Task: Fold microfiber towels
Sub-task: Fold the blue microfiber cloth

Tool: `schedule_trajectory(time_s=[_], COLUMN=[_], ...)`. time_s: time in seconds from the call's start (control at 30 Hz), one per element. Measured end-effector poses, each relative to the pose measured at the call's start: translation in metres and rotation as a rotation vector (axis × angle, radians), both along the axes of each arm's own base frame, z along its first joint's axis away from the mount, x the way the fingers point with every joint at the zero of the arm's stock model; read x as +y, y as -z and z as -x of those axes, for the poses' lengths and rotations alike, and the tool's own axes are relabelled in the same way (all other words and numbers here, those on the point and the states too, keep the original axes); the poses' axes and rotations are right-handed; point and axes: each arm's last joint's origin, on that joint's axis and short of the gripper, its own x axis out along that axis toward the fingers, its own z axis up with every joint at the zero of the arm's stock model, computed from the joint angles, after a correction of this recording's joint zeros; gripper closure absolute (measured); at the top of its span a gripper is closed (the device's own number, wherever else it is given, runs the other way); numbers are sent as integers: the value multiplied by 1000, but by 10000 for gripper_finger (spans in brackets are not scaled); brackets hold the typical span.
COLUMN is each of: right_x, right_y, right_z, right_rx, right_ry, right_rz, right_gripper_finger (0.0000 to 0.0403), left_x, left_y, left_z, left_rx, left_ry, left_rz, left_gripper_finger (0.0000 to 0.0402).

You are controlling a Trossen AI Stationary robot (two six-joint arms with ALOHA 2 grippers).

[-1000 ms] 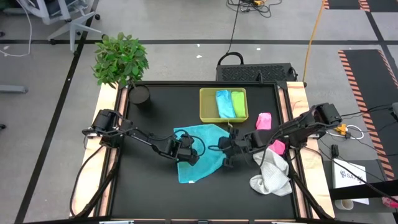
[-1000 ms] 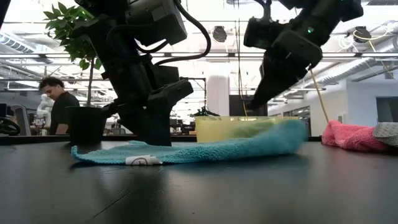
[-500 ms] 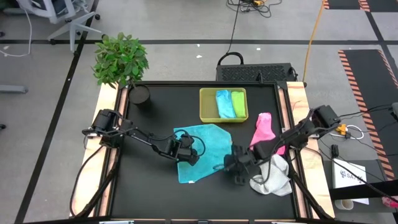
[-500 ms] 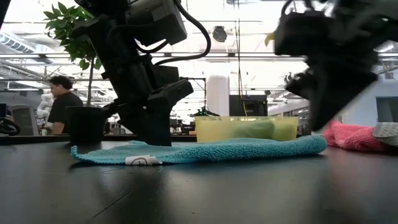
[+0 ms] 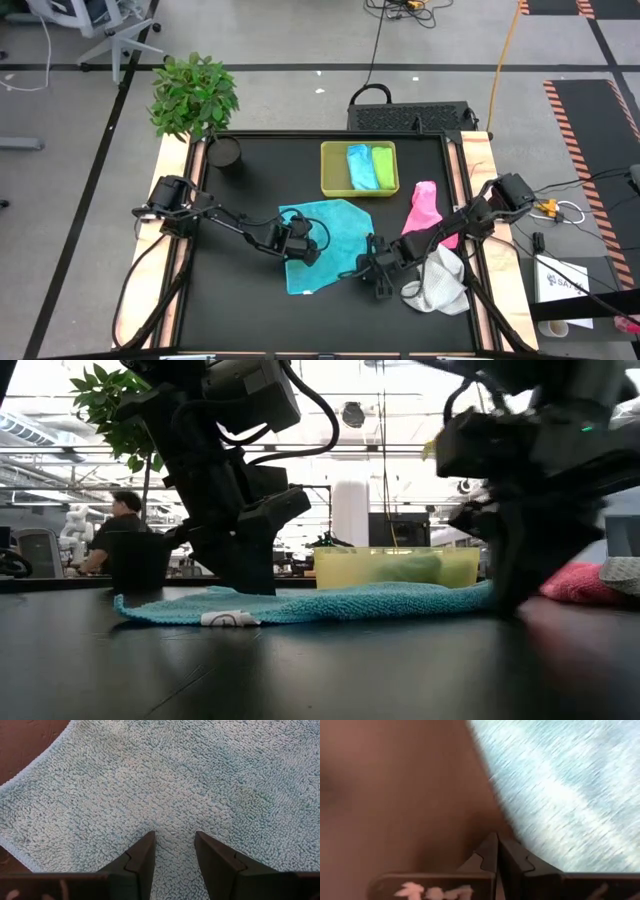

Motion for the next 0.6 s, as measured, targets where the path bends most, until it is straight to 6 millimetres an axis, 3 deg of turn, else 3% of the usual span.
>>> schedule_trajectory(time_s=[0.13,0.3,0.6], right_x=[-17,-32,-43], right_y=[-1,-3,-41], right_z=[-7,-13,-40], right_rx=[-52,-56,-201], right_ry=[32,48,9], right_rz=[116,111,174], right_gripper_finger=[403,403,403], left_x=[0,0,0], left_y=[0,0,0], left_z=[0,0,0], left_rx=[0,1,3], left_ry=[0,1,3], left_rz=[0,2,6], left_gripper_finger=[259,259,259])
